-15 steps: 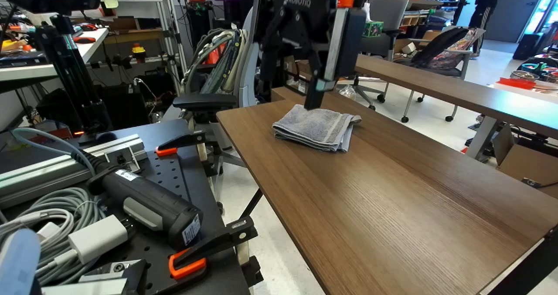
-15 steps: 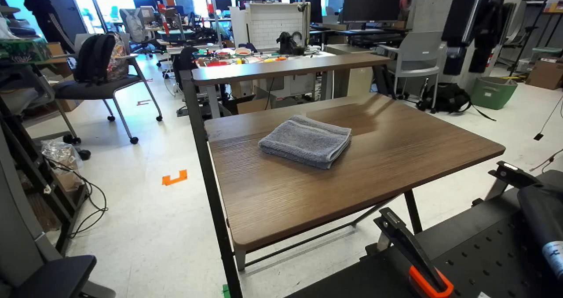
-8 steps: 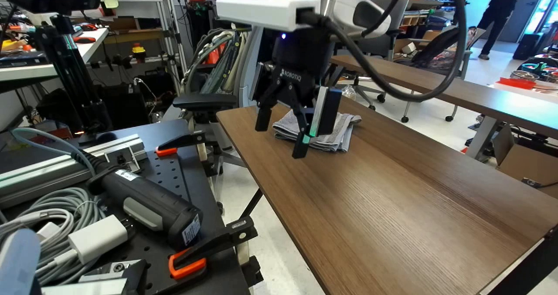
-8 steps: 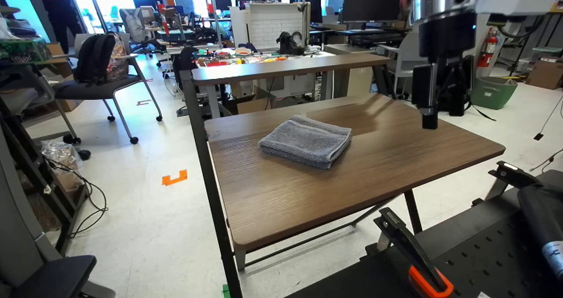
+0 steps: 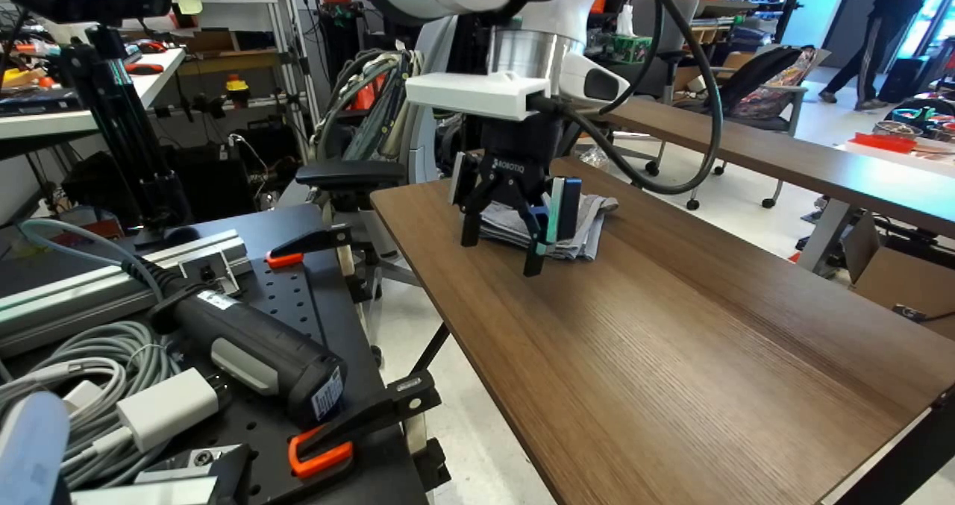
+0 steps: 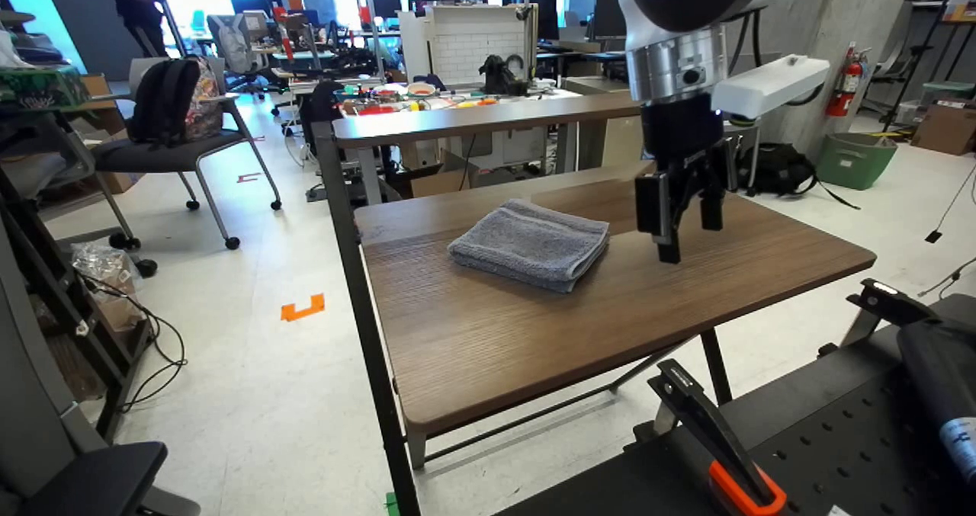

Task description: Slide the grey towel to the right

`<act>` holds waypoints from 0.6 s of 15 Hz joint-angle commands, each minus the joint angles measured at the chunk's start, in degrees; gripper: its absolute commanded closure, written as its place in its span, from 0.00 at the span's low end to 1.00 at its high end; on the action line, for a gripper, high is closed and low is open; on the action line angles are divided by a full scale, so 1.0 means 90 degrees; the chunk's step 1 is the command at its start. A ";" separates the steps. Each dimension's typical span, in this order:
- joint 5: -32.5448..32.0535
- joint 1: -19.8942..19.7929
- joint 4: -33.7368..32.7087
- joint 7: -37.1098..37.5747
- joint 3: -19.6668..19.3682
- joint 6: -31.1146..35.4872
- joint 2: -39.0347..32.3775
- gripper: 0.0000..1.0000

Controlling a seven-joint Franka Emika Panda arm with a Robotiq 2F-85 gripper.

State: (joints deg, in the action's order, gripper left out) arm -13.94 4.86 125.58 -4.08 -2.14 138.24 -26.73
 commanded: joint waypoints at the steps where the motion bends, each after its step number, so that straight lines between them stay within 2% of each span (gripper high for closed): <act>1: -0.0769 0.0348 -0.0141 0.0539 -0.0155 0.1040 -0.0288 0.00; 5: -0.1178 0.0593 -0.0044 0.0921 -0.0366 0.1936 -0.0289 0.00; 9: -0.0963 0.0499 0.0023 0.0880 -0.0411 0.2371 -0.0117 0.00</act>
State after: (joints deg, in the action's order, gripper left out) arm -22.61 9.35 124.98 3.11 -4.79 156.57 -29.18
